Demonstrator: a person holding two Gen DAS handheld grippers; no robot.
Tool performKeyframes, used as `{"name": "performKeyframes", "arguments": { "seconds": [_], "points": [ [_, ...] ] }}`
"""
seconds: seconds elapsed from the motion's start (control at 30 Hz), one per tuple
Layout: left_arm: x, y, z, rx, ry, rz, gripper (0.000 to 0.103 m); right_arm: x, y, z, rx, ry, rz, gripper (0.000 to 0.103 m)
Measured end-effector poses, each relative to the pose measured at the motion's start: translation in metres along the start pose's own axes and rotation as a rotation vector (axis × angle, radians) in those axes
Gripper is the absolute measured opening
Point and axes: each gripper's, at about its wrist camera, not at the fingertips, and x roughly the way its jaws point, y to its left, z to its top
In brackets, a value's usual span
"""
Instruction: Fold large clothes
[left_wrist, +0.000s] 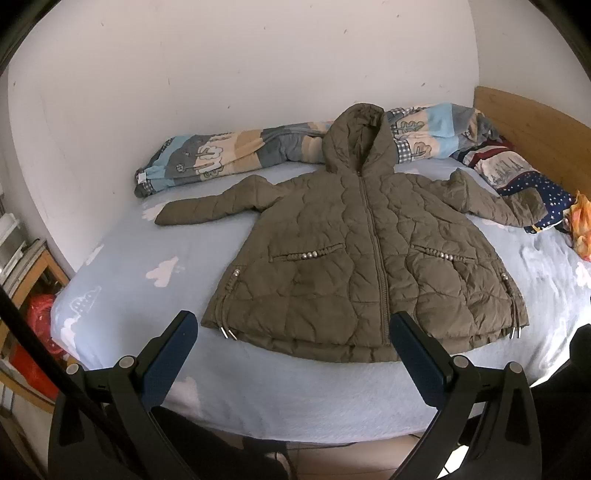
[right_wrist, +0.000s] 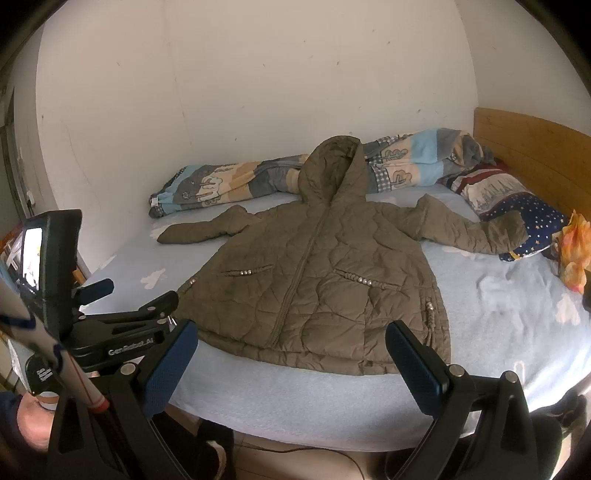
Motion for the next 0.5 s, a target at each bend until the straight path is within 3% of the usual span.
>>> {"name": "performKeyframes", "arguments": {
  "seconds": [0.17, 0.3, 0.5],
  "points": [
    [0.020, 0.009, 0.012, -0.006, 0.000, 0.001, 0.103, 0.008, -0.012, 0.000, 0.047, 0.023, -0.004, 0.103],
    [0.046, 0.016, 0.043, -0.020, -0.028, 0.017, 0.103, 0.019, -0.032, 0.008, 0.105, 0.047, -0.036, 0.103],
    [0.114, 0.008, 0.093, -0.050, 0.016, -0.003, 0.103, 0.045, -0.085, 0.041, 0.179, 0.041, -0.130, 0.103]
  ]
}}
